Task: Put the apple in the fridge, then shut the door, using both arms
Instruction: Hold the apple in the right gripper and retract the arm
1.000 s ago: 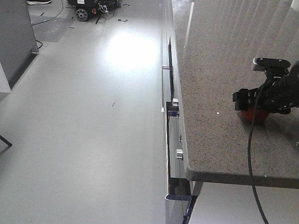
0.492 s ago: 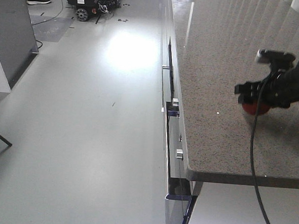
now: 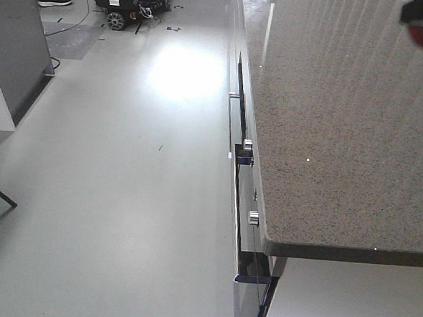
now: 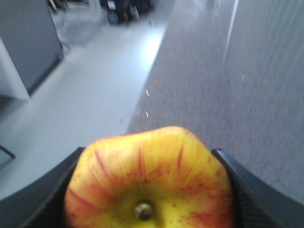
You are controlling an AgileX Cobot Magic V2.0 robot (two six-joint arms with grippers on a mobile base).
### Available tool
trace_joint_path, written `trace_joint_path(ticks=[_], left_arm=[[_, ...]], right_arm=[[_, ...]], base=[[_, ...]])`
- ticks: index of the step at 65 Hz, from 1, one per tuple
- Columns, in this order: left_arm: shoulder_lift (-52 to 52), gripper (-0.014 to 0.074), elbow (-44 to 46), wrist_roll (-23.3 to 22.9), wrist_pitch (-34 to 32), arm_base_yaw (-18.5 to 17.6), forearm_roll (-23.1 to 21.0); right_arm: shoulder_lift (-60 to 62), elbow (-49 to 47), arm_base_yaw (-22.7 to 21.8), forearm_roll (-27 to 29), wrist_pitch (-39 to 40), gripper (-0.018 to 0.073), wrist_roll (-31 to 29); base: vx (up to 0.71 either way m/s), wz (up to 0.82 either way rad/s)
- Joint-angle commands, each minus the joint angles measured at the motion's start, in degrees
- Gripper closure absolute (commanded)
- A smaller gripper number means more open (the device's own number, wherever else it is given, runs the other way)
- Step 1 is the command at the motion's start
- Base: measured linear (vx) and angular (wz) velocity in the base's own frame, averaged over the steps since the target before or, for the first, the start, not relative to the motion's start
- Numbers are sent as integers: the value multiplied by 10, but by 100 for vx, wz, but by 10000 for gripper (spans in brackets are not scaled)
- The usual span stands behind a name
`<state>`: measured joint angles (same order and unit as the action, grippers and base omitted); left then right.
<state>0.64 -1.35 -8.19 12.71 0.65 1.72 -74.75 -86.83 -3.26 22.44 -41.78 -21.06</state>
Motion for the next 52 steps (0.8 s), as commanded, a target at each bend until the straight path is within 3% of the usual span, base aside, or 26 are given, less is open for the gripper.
trace_joint_path(ticks=[1, 52], left_arm=[[8, 602, 10, -6, -43, -1, 0], [8, 602, 10, -6, -43, -1, 0]], right_arm=[[70, -18, -2, 21, 30, 482, -10], [260, -17, -2, 36, -103, 482, -5]], base=[[0, 0], [0, 0]])
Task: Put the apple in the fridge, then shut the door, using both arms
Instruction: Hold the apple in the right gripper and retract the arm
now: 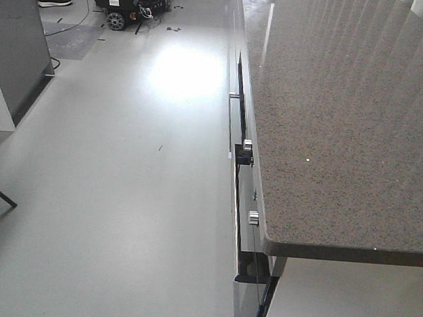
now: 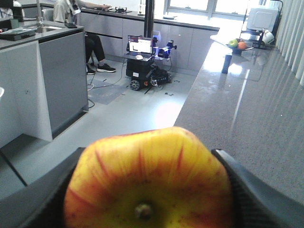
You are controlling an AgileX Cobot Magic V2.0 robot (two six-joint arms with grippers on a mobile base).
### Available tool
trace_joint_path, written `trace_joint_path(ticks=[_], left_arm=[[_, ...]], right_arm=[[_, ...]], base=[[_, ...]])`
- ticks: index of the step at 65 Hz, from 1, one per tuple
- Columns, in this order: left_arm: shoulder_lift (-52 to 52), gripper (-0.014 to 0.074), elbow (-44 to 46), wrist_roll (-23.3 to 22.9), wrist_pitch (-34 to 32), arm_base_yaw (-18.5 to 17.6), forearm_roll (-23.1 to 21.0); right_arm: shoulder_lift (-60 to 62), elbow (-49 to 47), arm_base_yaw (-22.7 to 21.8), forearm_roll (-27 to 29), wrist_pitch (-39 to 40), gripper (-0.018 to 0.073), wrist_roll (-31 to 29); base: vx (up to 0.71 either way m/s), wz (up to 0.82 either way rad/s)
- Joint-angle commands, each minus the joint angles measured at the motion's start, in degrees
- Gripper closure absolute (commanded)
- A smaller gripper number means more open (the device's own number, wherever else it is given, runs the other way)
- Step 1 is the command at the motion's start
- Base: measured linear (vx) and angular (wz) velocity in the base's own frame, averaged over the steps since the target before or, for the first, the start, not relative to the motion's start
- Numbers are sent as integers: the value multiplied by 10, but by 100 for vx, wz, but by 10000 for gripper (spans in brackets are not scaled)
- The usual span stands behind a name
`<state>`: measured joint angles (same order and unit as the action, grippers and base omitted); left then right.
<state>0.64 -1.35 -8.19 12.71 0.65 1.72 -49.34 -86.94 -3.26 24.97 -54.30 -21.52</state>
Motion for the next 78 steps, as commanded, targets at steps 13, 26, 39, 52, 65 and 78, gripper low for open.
trace_joint_path(ticks=[13, 26, 39, 52, 65, 78], left_arm=[[8, 602, 10, -6, -43, -1, 0], [8, 602, 10, -6, -43, -1, 0], [8, 602, 10, -6, -43, -1, 0], [8, 602, 10, -6, -43, -1, 0], [8, 602, 10, -6, -43, -1, 0], [8, 602, 10, -6, -43, -1, 0]], right_arm=[[8, -16, -2, 12, 16, 482, -1], [8, -16, -2, 12, 16, 482, -1], [8, -16, -2, 12, 16, 482, -1], [8, -16, -2, 12, 16, 482, -1], [8, -16, -2, 12, 16, 482, -1], [8, -16, -2, 12, 16, 482, -1]], base=[[0, 0], [0, 0], [0, 0], [0, 0], [0, 0], [0, 0]])
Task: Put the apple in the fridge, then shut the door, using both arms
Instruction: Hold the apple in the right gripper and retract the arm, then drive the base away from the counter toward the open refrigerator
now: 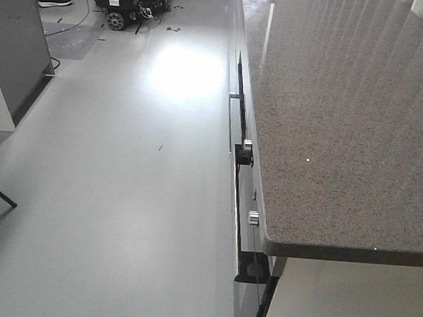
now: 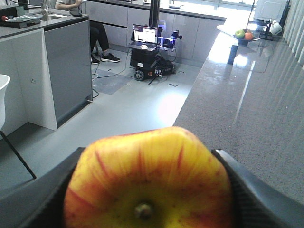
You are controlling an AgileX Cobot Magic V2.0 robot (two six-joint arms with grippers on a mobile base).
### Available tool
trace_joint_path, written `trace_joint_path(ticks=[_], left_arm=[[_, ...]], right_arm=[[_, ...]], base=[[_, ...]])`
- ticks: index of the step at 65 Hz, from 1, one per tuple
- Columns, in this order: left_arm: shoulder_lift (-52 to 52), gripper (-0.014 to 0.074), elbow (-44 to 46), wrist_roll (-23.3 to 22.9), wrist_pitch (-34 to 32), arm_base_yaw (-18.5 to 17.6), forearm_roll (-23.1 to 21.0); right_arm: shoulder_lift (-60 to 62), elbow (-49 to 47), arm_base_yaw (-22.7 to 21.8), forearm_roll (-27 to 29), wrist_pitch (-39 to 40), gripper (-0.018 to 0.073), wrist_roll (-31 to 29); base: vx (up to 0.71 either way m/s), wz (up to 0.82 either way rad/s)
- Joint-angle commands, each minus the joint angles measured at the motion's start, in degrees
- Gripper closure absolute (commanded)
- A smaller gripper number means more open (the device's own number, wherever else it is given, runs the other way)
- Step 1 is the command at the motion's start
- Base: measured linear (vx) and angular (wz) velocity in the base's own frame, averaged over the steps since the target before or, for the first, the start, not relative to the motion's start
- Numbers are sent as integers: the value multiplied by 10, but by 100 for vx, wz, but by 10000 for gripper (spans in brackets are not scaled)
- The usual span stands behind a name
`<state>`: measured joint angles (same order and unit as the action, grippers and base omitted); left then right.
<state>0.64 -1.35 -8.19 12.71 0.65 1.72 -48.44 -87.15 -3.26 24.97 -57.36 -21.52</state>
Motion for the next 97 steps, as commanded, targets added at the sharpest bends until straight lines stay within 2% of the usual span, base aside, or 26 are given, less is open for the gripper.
trace_joint_path(ticks=[1, 47, 97], left_arm=[[8, 602, 10, -6, -43, -1, 0], [8, 602, 10, -6, -43, -1, 0], [8, 602, 10, -6, -43, -1, 0]], right_arm=[[-1, -14, -2, 12, 47, 482, -1], [-1, -14, -2, 11, 47, 482, -1], [-1, -14, -2, 11, 47, 482, -1]], base=[[0, 0], [-1, 9], [-3, 50]])
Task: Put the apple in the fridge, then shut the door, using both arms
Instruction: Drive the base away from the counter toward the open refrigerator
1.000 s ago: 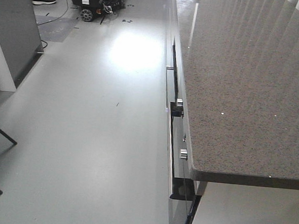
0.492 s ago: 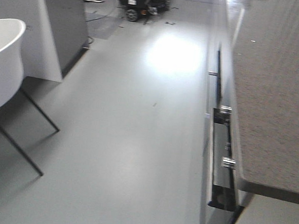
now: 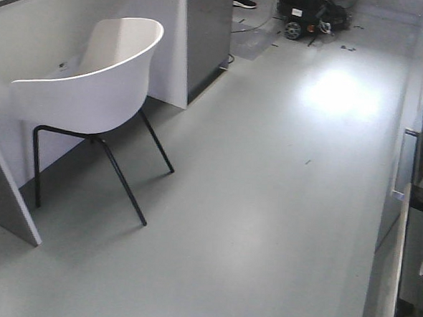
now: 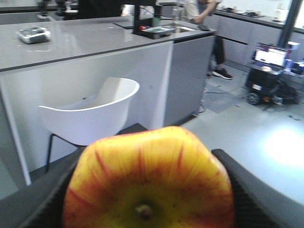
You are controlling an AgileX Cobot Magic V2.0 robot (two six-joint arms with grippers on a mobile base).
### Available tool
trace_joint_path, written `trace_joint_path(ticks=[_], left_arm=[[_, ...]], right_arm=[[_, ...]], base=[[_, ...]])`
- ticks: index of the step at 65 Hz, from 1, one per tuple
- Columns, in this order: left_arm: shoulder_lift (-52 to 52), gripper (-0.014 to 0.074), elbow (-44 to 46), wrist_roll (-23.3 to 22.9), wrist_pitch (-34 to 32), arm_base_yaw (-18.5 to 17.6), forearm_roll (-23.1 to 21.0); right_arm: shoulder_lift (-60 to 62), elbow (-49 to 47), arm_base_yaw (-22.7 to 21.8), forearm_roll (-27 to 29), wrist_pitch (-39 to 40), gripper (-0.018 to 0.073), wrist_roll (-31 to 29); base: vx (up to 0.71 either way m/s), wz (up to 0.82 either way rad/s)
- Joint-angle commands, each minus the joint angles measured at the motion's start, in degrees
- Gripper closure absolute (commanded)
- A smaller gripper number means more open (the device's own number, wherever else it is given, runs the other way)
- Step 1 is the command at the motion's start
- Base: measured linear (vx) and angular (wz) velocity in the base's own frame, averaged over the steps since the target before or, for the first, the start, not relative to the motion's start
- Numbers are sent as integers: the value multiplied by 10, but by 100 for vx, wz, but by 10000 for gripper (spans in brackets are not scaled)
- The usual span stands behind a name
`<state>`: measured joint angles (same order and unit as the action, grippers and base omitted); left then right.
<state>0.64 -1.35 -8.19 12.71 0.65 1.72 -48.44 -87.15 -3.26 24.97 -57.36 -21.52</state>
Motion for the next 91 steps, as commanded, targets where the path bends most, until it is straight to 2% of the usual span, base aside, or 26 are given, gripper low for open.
trace_joint_path(ticks=[1, 91], left_arm=[[8, 602, 10, -6, -43, -1, 0], [8, 602, 10, -6, -43, -1, 0]], right_arm=[[-1, -14, -2, 11, 47, 482, -1], [-1, -14, -2, 11, 47, 482, -1]], base=[[-5, 55], [-2, 49]])
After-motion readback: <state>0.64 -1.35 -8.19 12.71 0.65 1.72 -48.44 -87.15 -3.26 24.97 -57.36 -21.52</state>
